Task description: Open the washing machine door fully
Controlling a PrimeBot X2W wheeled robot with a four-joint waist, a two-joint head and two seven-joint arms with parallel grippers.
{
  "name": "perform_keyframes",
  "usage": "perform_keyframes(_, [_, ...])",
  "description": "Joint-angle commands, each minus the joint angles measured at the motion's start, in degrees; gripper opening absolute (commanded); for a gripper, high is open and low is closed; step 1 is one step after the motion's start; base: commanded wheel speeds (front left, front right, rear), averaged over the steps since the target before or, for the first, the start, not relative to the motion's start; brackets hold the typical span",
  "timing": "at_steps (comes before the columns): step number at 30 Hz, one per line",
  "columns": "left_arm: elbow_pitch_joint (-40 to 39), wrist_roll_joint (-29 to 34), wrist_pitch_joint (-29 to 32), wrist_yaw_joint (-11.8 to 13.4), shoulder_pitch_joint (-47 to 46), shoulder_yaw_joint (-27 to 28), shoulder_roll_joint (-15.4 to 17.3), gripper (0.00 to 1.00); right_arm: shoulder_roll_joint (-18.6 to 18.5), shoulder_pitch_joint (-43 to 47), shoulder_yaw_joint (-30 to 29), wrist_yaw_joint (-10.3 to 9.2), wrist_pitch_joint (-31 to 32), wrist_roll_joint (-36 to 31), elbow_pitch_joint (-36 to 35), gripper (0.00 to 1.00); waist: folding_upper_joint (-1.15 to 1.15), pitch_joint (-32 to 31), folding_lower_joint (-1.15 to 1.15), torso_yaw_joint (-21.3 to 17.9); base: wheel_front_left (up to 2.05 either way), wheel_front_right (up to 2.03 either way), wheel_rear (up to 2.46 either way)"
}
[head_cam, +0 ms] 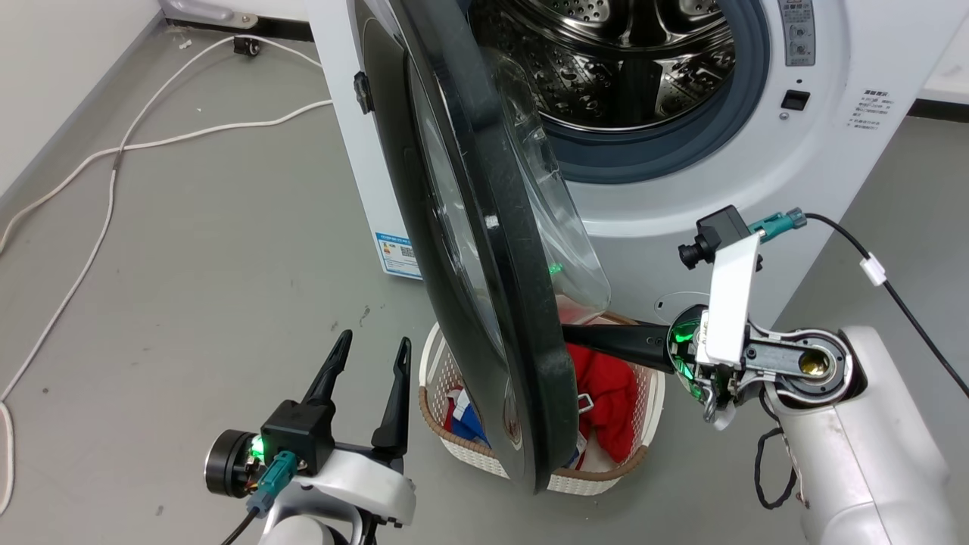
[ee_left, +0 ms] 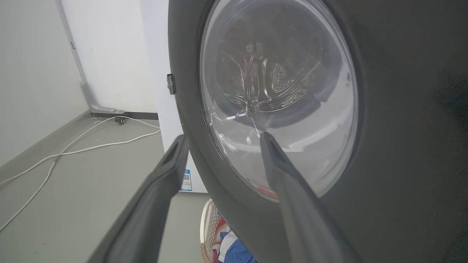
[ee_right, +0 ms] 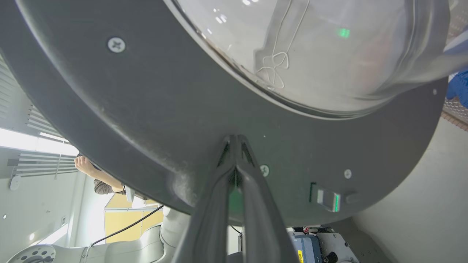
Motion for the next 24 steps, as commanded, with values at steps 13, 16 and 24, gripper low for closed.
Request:
perform_keyframes(13, [1.1,0.5,-0.1,-1.1,3.0,0.2,0.6,1.0,0.2,9.6,-4.7,0.03,-18.9,-1.4,-5.7,0.0,0.0,-4.2,0.01,-4.0,0.0,0.0,0.0])
perform_keyframes(16, [1.3,0.4,-0.1,-1.4,3.7,0.2,0.9,1.0,0.0,13.5,-6.8,0.02,-23.8,-2.6,-8.0,0.0,0.0,-4.8,0.01,-5.6,0.0,0.0,0.0])
perform_keyframes(24, [1.1,-0.4,-0.1,-1.1,5.3,1.5,1.5,1.0,0.1,24.0,-11.9,0.03,-34.7,-5.6,-14.6,0.0,0.0,-5.8,0.01,-9.4,0.0,0.0,0.0])
